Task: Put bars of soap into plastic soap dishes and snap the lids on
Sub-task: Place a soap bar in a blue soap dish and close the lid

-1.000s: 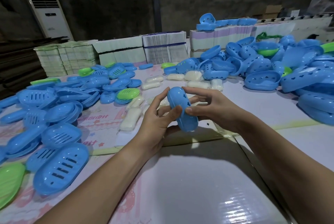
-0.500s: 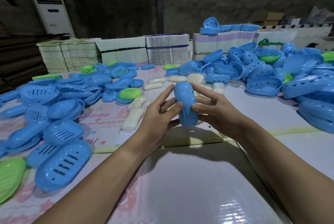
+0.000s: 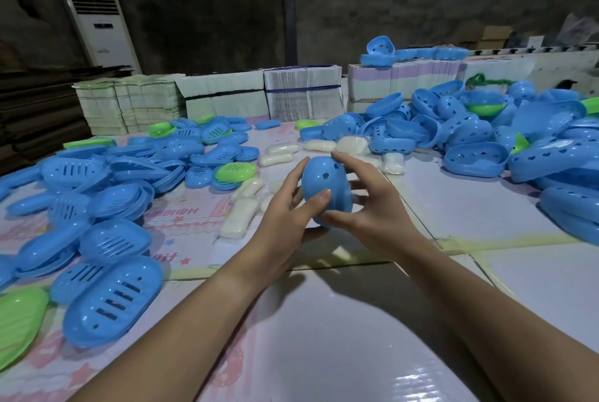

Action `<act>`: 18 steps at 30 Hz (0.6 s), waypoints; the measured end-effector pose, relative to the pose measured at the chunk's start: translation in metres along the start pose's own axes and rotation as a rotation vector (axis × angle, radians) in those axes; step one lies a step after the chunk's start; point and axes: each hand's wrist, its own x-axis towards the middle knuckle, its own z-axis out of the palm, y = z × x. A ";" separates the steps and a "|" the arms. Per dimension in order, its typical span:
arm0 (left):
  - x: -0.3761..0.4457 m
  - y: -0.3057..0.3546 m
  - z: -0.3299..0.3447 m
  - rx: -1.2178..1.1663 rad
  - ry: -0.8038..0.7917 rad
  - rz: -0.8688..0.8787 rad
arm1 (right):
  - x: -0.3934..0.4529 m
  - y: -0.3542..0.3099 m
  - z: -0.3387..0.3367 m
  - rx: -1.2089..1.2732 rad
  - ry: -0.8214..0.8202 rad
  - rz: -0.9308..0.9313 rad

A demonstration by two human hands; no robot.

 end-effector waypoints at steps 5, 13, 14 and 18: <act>0.002 -0.006 -0.003 0.053 0.127 0.044 | -0.001 0.001 0.006 -0.183 0.014 -0.077; 0.003 -0.003 -0.007 -0.036 0.068 -0.047 | 0.001 -0.005 0.001 -0.051 0.048 0.115; 0.004 -0.005 -0.004 -0.029 0.065 -0.048 | 0.000 -0.006 0.003 -0.127 0.094 0.064; 0.003 -0.011 0.007 -0.190 0.069 -0.077 | -0.003 -0.007 0.011 -0.400 0.071 -0.077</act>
